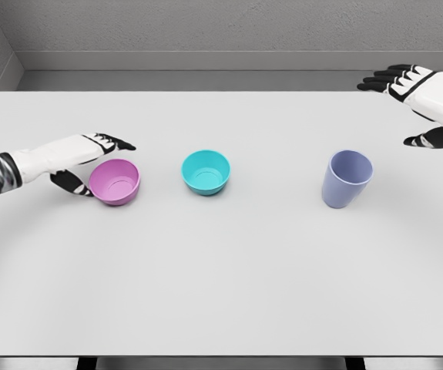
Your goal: Stacking bowl and cup with both arms
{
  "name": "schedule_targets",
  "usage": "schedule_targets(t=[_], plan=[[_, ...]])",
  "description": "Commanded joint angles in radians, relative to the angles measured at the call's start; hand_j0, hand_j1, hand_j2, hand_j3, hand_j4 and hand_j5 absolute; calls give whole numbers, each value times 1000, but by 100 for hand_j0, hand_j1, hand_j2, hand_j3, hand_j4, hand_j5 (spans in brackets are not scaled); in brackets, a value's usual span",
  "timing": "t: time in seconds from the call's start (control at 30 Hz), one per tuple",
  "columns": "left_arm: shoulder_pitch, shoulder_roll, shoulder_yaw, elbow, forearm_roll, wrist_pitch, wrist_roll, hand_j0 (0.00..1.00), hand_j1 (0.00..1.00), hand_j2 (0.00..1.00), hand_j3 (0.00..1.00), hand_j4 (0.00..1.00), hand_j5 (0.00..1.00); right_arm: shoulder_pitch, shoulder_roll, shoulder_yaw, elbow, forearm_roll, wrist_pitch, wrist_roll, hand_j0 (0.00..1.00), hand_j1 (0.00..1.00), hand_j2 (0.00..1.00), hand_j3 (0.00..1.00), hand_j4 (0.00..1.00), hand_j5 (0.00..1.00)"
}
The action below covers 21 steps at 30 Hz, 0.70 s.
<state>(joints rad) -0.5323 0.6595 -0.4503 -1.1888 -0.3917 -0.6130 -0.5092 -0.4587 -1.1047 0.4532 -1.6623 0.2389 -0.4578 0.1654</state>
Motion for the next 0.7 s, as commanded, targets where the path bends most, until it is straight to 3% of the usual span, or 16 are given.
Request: schedule_targets(t=[0.0,0.4,0.47,0.67], plan=[[0,-8,-14,3,4,2,0,100,100,100,100,100,100,-2,-1,-1,-1,-6,-1,0,100,100,100,100,100,100],[0,-8,-42,3,-9,2,-2,100,100,100,100,100,100,6,-3,1,-1,-7,-1,0,100,100,100,100,100,100],[0,-8,-42,3,-4,2,-54,100,100,100,100,100,100,6,-3,1,-1,-7,-1,0,100,100,100,100,100,100],[0,-8,-42,3,-4,2,-58,100,100,100,100,100,100,8,-3,1,-2,-7,-1,0,100,100,100,100,100,100]])
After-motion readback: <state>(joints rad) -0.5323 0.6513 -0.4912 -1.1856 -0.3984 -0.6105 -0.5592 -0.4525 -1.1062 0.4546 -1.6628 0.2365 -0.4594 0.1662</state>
